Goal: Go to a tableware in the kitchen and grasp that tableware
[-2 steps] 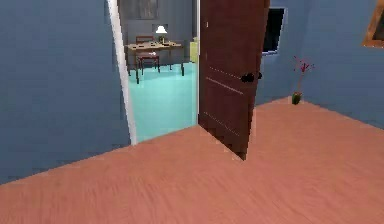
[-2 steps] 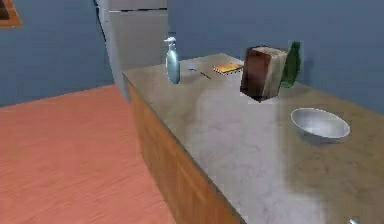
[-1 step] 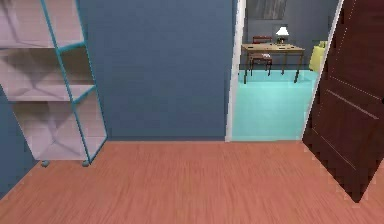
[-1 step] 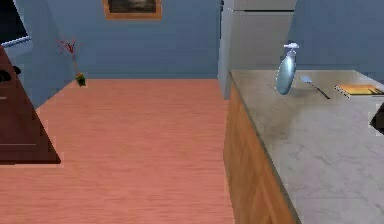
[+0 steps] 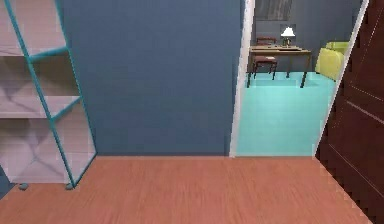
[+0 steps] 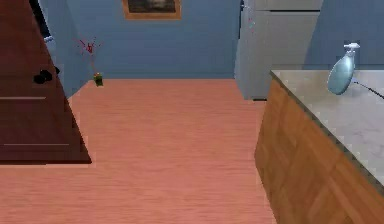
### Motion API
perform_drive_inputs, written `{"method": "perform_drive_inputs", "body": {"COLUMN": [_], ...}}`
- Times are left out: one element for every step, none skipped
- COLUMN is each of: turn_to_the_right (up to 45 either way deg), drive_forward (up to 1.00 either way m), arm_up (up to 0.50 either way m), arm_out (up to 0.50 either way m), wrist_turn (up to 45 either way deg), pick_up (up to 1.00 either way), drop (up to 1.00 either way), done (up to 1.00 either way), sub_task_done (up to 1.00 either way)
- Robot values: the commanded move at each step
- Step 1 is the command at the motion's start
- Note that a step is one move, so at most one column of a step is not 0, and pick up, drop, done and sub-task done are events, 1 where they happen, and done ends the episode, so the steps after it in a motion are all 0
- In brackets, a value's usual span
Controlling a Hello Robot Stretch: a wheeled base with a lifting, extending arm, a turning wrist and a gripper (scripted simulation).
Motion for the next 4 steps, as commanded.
{"method": "perform_drive_inputs", "body": {"turn_to_the_right": [-45.0,-39.0,0.0,-45.0], "drive_forward": [0.0,0.0,0.15,0.0], "arm_up": [0.0,0.0,0.0,0.0], "arm_out": [0.0,0.0,0.0,0.0], "wrist_turn": [0.0,0.0,0.0,0.0], "pick_up": [0.0,0.0,0.0,0.0], "drop": [0.0,0.0,0.0,0.0], "done": [0.0,0.0,0.0,0.0], "sub_task_done": [0.0,0.0,0.0,0.0]}}
